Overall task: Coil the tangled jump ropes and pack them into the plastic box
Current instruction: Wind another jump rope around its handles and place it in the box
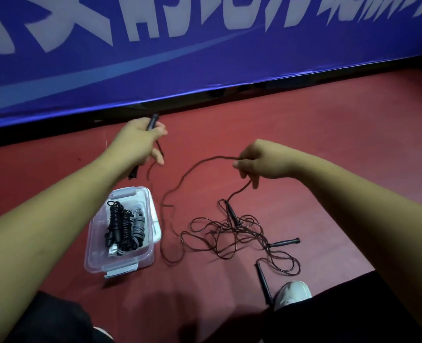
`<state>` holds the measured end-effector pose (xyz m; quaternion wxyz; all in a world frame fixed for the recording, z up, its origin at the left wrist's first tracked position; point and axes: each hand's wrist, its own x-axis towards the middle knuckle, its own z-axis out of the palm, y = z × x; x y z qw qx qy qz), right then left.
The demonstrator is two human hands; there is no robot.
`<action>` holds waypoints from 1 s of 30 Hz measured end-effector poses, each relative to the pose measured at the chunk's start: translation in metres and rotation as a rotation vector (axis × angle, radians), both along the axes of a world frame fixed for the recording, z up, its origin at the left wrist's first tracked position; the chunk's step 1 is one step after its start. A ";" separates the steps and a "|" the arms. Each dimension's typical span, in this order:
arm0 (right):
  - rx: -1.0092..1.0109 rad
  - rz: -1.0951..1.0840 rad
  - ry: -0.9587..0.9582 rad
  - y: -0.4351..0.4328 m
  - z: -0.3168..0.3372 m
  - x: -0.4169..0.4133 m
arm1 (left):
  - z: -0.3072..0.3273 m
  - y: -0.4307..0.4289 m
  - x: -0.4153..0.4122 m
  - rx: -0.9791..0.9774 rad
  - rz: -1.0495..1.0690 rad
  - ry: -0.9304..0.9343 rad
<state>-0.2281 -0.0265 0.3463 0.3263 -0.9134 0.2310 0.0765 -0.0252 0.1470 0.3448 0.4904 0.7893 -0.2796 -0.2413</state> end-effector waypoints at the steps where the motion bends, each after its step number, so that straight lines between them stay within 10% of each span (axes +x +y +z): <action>1: -0.041 0.052 -0.004 0.009 0.004 0.005 | 0.007 -0.002 -0.012 -0.054 -0.085 0.052; 6: -0.108 0.074 -0.274 0.033 0.023 0.024 | 0.017 0.002 -0.056 0.078 -0.515 0.113; 14: 0.455 -0.006 -0.229 0.007 0.007 0.008 | 0.010 -0.003 -0.031 -0.209 -0.220 0.263; 20: 0.186 -0.096 0.155 -0.031 -0.028 -0.024 | 0.016 0.011 0.022 -0.344 0.142 0.411; 24: 0.294 -0.239 0.004 -0.047 -0.024 -0.040 | -0.012 0.020 0.038 0.112 0.143 0.105; 30: 0.115 -0.046 -0.076 0.004 0.003 -0.008 | 0.002 -0.002 -0.011 -0.035 -0.163 0.070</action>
